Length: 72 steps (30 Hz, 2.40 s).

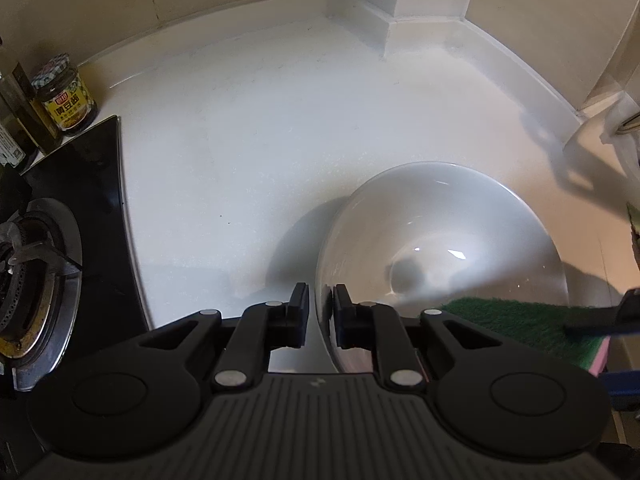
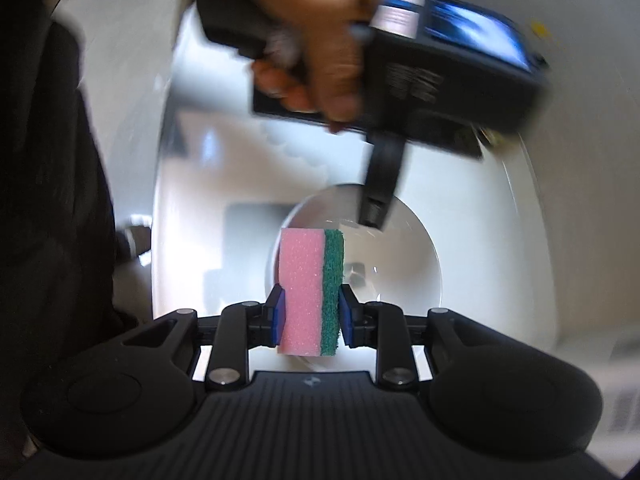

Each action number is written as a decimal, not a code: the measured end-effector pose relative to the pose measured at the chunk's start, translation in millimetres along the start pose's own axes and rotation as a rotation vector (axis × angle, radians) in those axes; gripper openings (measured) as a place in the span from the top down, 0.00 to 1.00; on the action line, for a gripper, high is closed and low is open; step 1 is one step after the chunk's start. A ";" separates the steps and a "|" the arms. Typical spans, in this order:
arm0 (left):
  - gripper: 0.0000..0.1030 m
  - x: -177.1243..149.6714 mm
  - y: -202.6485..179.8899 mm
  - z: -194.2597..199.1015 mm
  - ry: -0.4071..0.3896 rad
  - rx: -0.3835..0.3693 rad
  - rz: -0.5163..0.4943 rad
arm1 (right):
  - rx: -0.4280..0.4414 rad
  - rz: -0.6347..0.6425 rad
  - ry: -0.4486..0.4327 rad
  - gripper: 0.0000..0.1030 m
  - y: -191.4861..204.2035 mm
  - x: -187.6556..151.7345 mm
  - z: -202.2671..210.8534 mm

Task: Clean bowl

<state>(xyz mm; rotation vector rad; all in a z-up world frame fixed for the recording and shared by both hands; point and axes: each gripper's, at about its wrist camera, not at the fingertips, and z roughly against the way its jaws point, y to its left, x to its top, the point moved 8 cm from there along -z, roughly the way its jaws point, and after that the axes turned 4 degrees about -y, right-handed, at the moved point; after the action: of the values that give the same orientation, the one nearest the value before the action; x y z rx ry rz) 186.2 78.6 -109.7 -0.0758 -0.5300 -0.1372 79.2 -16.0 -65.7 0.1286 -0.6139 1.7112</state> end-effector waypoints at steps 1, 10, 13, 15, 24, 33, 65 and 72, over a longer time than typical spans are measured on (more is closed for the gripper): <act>0.84 0.1 -0.2 0.1 -0.002 -0.001 0.000 | -0.002 -0.088 -0.026 0.77 -9.0 -2.8 5.4; 0.87 2.5 -4.1 -1.6 -0.032 0.003 -0.047 | -0.180 -1.097 -0.302 0.77 -105.9 -103.3 79.6; 0.91 5.1 -7.7 -3.0 -0.040 -0.015 -0.089 | -0.138 -1.238 -0.256 0.77 -101.5 -133.6 71.2; 0.91 7.9 -8.5 -4.7 -0.037 -0.031 -0.121 | -0.093 -1.321 -0.225 0.77 -95.1 -147.3 61.9; 0.91 19.0 -16.6 -9.0 -0.050 -0.122 -0.326 | 0.010 -1.455 -0.145 0.77 -91.2 -146.6 23.0; 0.89 22.1 -20.3 -11.5 -0.073 -0.150 -0.443 | -0.098 -1.371 -0.077 0.76 -123.2 -122.7 7.0; 0.90 40.9 -19.5 -20.5 -0.092 -0.273 -0.584 | -0.384 -1.226 -0.185 0.77 -119.2 -109.8 3.6; 0.79 35.1 0.3 -9.2 -0.032 -0.124 -0.193 | -0.372 -1.279 -0.253 0.77 -114.1 -122.5 8.5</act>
<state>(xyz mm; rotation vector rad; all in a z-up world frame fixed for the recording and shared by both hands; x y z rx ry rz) 220.9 74.0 -99.7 -0.1479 -0.5600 -0.3577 214.1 -115.4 -71.3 0.3785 -0.7748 0.3382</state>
